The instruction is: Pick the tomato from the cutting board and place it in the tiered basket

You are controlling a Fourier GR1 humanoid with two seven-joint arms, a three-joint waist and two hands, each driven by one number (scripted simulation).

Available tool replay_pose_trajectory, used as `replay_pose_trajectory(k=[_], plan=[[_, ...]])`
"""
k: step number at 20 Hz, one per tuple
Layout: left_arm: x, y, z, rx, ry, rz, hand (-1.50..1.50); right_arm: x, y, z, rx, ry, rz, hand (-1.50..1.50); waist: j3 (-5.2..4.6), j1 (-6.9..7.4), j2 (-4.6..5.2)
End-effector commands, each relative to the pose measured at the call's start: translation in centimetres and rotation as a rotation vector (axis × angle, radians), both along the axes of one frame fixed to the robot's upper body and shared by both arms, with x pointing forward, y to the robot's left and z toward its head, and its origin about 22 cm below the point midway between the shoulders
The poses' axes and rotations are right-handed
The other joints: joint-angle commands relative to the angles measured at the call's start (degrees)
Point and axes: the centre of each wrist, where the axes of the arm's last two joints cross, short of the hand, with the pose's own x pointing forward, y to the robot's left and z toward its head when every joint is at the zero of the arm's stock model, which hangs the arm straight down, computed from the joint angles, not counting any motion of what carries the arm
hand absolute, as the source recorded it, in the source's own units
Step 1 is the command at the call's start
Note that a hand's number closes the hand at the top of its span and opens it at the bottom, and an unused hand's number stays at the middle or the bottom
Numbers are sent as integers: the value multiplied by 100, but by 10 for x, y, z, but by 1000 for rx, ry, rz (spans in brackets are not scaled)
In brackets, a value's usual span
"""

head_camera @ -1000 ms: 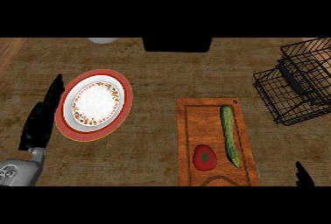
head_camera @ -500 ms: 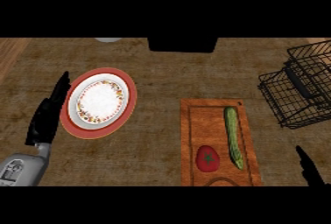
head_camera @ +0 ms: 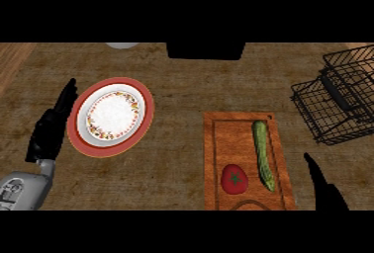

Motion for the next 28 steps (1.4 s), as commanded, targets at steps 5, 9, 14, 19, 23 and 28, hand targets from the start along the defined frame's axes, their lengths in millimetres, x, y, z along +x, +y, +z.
replay_pose_trajectory(k=[5, 9, 14, 19, 23, 28], plan=[[-4, -2, -15, 4, 6, 9, 0, 27, 41, -9, -32, 190, -55, -150, 10, -98, -25], [6, 6, -4, 14, 15, 23, 0, 30, 52, -9, -89, 220, -7, -150, 3, -150, -26], [-3, 3, 3, 8, 13, 32, 0, 29, 64, -12, -149, 225, -28, -150, 11, -153, -64], [-6, 18, -1, -6, 14, 40, 0, 38, 70, -6, -190, 237, -18, -150, 11, -152, -43], [-7, -3, -6, -13, 20, 5, 0, 39, 79, -22, -194, 273, -11, -150, 20, -146, -39], [-7, 10, -4, 3, 2, 32, 0, 37, 74, -29, -176, 310, -33, -150, 22, -177, -42]])
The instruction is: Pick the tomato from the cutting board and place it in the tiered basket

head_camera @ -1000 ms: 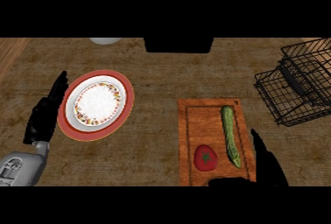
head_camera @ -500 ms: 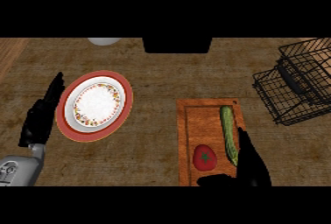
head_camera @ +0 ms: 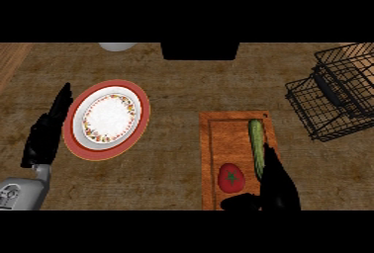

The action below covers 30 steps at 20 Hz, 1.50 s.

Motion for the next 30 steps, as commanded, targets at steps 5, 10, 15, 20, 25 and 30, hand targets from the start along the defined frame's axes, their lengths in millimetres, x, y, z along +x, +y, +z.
replay_pose_trajectory(k=[5, 10, 15, 20, 25, 30], plan=[[-8, 0, -19, -13, 18, -3, 0, -5, 14, -7, -10, 174, -147, -150, -1, -29, 3], [-3, 4, -10, -2, -6, -8, 0, 12, 16, -10, 3, 197, -134, -150, 5, 0, 12], [1, -7, -3, 7, -19, 12, 0, 16, 22, -15, 26, 216, -113, -150, 10, -4, 0], [-2, -18, -1, -8, 4, -8, 0, 20, 25, -29, 50, 236, -116, -150, 12, -8, -1], [2, -9, -1, -7, -7, -22, 0, 30, 24, -39, 99, 322, -44, 150, 11, 10, 14], [0, -8, -1, -6, 15, -8, 0, 31, 45, -41, -75, 293, 109, 150, 9, 19, -3]])
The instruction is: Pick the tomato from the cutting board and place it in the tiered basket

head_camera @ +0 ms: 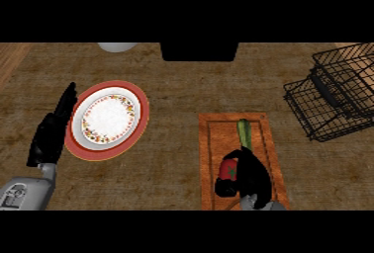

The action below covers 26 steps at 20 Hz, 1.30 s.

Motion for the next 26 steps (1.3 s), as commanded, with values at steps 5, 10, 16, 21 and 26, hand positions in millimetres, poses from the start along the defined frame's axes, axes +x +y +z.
replay_pose_trajectory(k=[5, 10, 16, 21, 26], plan=[[4, 19, 1, 4, 8, 1, 0, 4, 8, 9, 50, 81, -149, 150, 72, -15, 57], [6, -2, 4, -10, -7, 13, 0, 1, 16, 18, 14, -71, 152, 150, 75, -11, 55], [-8, 17, -4, 3, 10, 6, 0, -55, -8, 23, -56, -249, 823, 150, 78, 3, -2], [-11, 18, -7, -11, -3, 28, 0, -66, -48, 92, 102, -605, 691, 150, 79, -149, 13], [-7, 13, -1, -12, 10, 31, 0, -77, -73, 149, 69, -894, 577, 150, 77, -136, 17]])
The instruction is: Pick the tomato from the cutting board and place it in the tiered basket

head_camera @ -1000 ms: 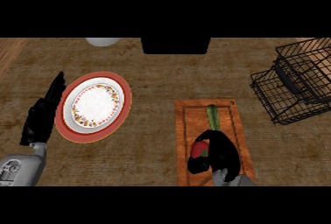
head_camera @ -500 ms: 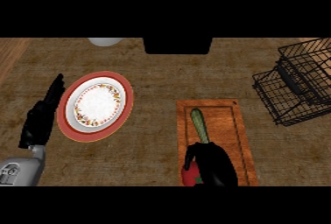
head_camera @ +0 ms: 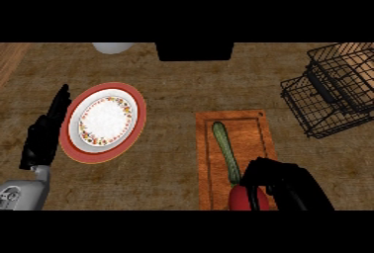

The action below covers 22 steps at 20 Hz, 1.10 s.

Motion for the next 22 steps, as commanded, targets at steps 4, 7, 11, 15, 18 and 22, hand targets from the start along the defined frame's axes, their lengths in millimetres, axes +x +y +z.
replay_pose_trajectory(k=[4, 7, 11, 15, 18, 22], plan=[[0, -7, 1, 4, 4, -16, 0, -12, -43, 64, 118, -277, -112, 150, 1, 82, 33], [-11, 18, -1, 18, -3, -19, 0, -18, -56, 94, 59, -352, -156, 150, -7, 88, 16], [6, -9, 10, -2, -6, -20, 0, 19, -88, 121, -72, -364, -209, 150, -3, 88, 37], [-11, -3, -4, -5, -6, -24, 0, 32, -101, 135, 10, -302, -154, 150, -4, 126, 31], [3, 3, 1, 3, -14, -23, 0, 65, -126, 135, 49, -284, -146, 150, -2, 131, 44], [1, 8, -5, 26, -10, -28, 0, 87, -115, 148, -82, -304, -138, 150, -5, 154, 48]])
